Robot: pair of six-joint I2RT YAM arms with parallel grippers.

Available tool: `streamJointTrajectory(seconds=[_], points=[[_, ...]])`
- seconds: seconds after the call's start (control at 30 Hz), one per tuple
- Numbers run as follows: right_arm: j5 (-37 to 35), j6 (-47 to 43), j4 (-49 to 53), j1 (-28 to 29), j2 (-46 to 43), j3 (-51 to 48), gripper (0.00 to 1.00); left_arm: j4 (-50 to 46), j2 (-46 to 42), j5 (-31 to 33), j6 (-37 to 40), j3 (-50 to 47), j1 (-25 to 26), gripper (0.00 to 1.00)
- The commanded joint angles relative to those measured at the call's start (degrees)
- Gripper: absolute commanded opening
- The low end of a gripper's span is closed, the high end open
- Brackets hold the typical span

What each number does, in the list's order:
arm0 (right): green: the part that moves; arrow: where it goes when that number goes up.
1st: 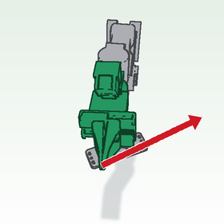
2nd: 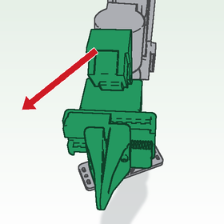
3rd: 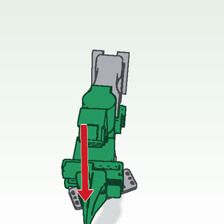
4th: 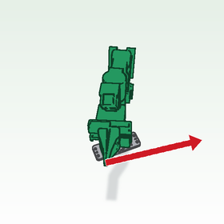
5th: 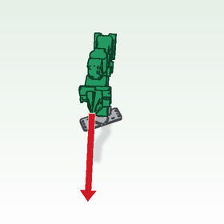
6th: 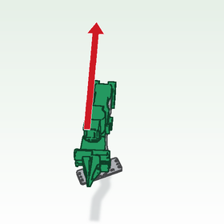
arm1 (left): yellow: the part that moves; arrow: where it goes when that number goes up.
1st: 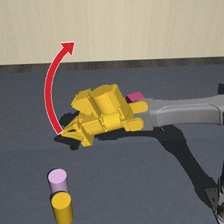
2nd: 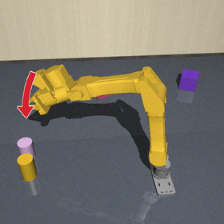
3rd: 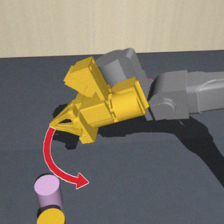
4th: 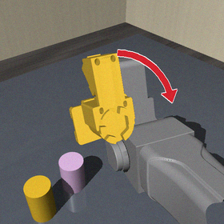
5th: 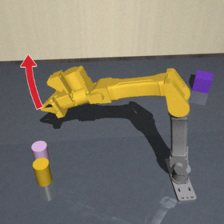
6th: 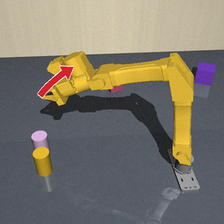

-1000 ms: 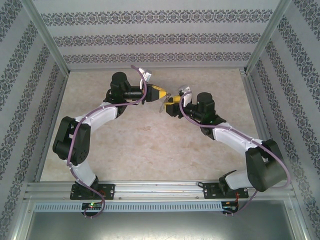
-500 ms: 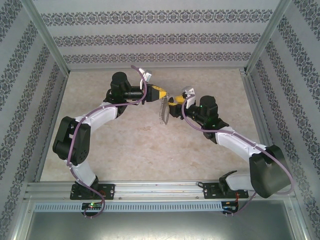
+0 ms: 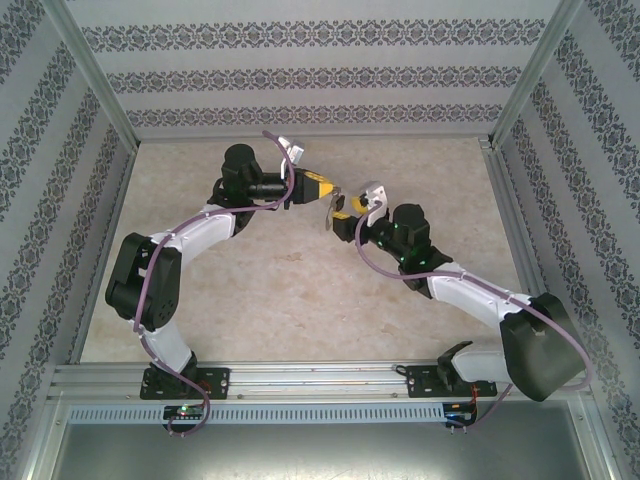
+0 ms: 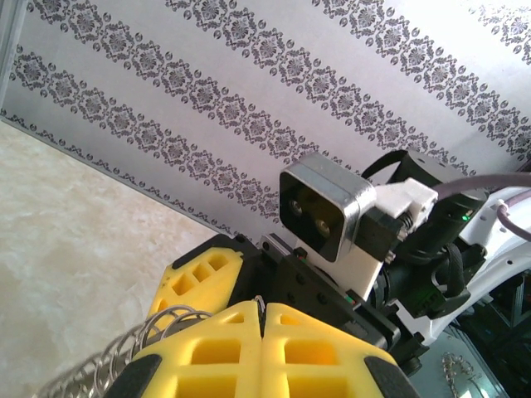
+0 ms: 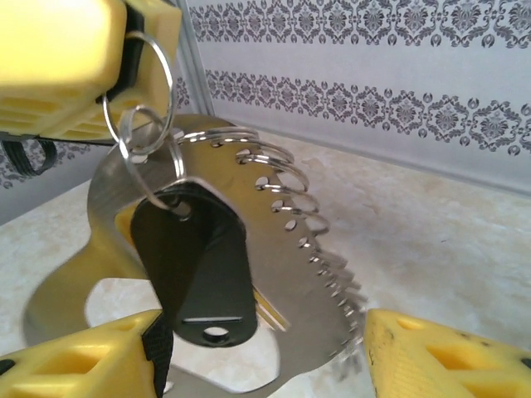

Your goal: Put the keys on the keyring

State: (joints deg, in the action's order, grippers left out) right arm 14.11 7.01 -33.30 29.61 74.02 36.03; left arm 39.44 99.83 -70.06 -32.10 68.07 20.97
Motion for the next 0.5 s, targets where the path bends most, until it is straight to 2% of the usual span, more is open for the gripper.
streamJointTrajectory(seconds=[0.0, 0.3, 0.47], points=[[-7.8, -2.2, -6.1, 1.5, -0.9, -1.3, 0.63, 0.2, -1.6, -0.5, 1.5, 1.6, 0.7, 0.00], [-13.9, -4.1, -10.8, 4.5, -0.3, -1.8, 0.62, 0.2, -1.6, -0.4, 1.5, 1.6, 0.8, 0.00], [-14.7, -5.4, -10.8, 5.3, -0.2, -1.5, 0.61, 0.2, -1.6, -0.4, 1.6, 1.6, 0.8, 0.00]])
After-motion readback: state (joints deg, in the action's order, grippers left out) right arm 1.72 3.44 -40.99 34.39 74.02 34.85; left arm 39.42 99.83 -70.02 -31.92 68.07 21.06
